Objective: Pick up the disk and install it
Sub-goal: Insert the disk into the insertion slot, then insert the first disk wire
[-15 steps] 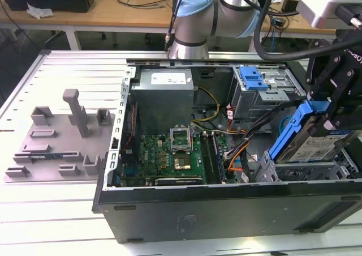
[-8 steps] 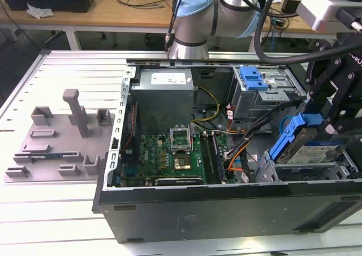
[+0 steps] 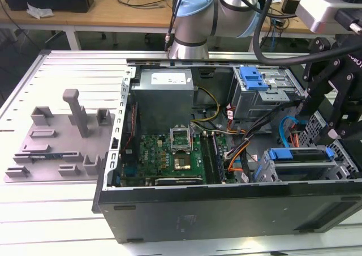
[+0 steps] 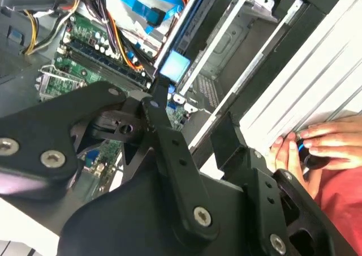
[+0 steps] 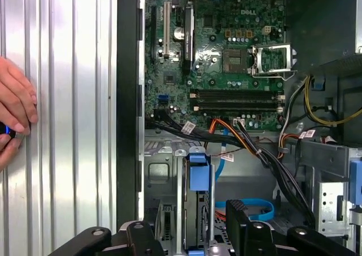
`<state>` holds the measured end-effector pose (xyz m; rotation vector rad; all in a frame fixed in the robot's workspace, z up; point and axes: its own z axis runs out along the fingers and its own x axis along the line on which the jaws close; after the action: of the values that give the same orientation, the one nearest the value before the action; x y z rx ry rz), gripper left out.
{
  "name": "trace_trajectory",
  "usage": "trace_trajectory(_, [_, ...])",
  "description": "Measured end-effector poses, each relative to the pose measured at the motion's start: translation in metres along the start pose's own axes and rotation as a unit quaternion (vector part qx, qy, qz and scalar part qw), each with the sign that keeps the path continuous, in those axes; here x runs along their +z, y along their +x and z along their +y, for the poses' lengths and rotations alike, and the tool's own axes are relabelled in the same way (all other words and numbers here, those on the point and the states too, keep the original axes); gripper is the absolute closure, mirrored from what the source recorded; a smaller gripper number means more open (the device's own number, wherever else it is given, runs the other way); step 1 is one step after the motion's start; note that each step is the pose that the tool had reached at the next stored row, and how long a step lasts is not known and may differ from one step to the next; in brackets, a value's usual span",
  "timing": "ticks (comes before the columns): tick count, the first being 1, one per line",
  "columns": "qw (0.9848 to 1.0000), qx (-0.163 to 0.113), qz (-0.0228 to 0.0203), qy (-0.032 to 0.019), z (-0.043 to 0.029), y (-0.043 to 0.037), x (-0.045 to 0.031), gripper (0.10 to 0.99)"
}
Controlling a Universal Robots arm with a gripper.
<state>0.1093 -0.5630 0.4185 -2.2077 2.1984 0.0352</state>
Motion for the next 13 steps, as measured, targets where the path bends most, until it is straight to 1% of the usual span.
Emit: trace_trajectory(13, [1.0000, 0.000, 0.0000, 0.0000, 0.0000, 0.0005, 0.0004, 0.510])
